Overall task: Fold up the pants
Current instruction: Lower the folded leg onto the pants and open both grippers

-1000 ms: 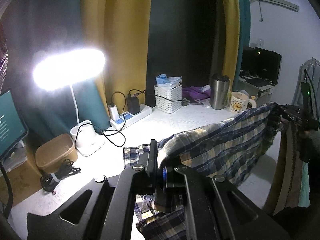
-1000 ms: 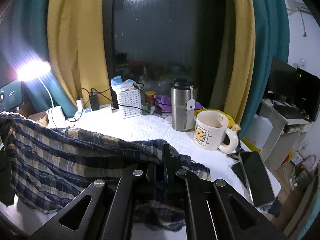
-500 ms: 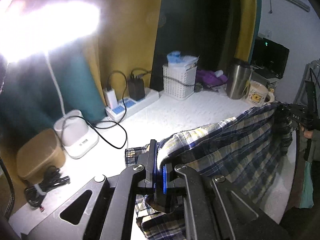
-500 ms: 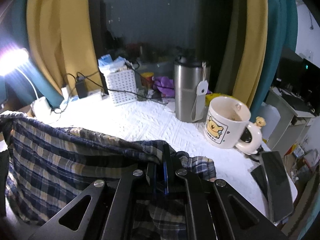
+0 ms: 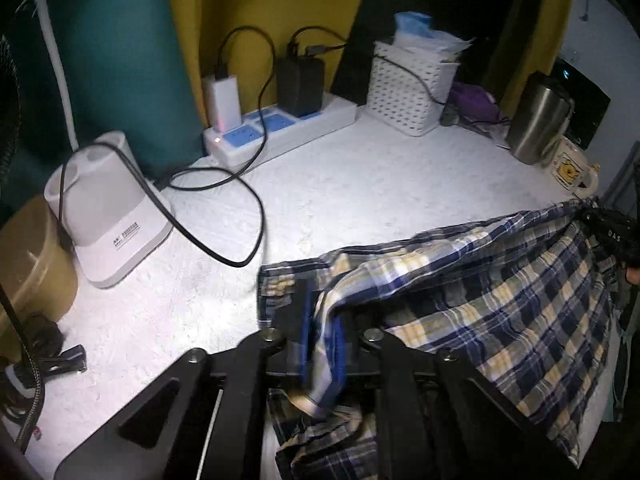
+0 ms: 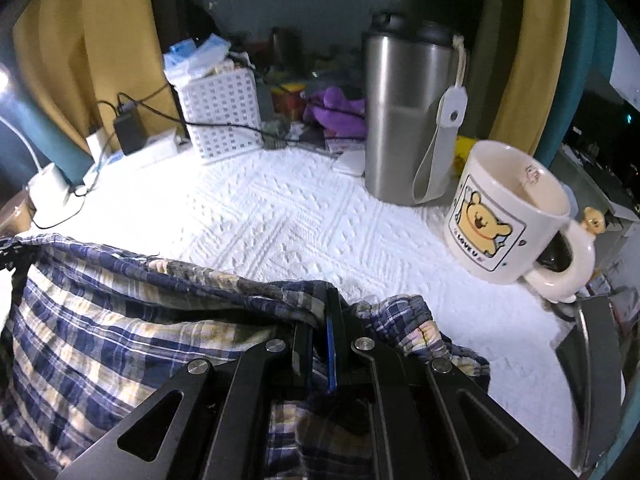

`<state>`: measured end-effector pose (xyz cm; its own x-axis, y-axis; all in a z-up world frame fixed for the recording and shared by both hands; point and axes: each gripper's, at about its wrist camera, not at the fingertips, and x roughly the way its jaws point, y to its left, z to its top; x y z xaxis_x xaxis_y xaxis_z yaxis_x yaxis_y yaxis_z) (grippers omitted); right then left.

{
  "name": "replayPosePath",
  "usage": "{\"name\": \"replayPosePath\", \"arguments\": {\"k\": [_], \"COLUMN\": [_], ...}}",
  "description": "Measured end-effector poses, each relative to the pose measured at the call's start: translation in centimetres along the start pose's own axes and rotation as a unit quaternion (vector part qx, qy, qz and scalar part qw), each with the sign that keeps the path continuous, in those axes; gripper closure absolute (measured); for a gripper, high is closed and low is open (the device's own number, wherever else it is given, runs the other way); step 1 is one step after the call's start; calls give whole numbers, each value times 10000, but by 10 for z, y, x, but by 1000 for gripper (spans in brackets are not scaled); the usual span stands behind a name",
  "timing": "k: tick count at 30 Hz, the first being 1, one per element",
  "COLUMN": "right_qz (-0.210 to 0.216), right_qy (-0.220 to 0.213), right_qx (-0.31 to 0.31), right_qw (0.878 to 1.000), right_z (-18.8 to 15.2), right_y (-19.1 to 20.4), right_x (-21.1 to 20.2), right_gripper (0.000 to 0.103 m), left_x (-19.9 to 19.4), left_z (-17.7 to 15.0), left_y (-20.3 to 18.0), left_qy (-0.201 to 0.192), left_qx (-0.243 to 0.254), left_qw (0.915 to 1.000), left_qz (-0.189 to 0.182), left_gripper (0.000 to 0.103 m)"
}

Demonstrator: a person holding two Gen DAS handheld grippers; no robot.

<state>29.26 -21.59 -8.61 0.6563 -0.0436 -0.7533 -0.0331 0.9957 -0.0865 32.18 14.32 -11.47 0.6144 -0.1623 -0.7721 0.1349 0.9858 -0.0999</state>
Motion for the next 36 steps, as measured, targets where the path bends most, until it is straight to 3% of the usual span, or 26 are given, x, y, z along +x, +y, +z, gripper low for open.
{"name": "replayPosePath", "arguments": {"k": [8, 12, 15, 20, 25, 32, 33, 35, 36], "right_qz": [-85, -137, -198, -555, -734, -743, -727, -684, -644], "right_qy": [194, 234, 250, 261, 261, 168, 143, 108, 82], "right_qx": [87, 41, -2, -65, -135, -252, -253, -245, -238], "right_qw": [9997, 9996, 9995, 9981, 9969, 9968, 9969, 9973, 9976], "right_z": [4, 6, 7, 7, 8, 10, 9, 8, 7], "right_y": [-1, 0, -1, -4, -5, -2, -3, -3, -3], "right_x": [21, 24, 22, 18, 14, 7, 3, -1, -4], "right_gripper": [98, 98, 98, 98, 89, 84, 78, 52, 21], "left_x": [10, 14, 14, 14, 24, -1, -6, -16, -21], "left_z": [-1, -4, -6, -5, -7, -9, -10, -14, -17], "left_y": [28, 31, 30, 26, 33, 35, 34, 32, 30], "left_qy": [64, 160, 150, 96, 234, 105, 78, 53, 36], "left_qx": [-280, -372, -413, -348, -439, -472, -480, -507, -511], "left_qw": [9989, 9988, 9989, 9991, 9980, 9981, 9983, 9984, 9985], "left_qz": [358, 272, 190, 207, 399, 371, 326, 241, 206], "left_gripper": [84, 84, 72, 71, 71, 71, 71, 70, 69]}}
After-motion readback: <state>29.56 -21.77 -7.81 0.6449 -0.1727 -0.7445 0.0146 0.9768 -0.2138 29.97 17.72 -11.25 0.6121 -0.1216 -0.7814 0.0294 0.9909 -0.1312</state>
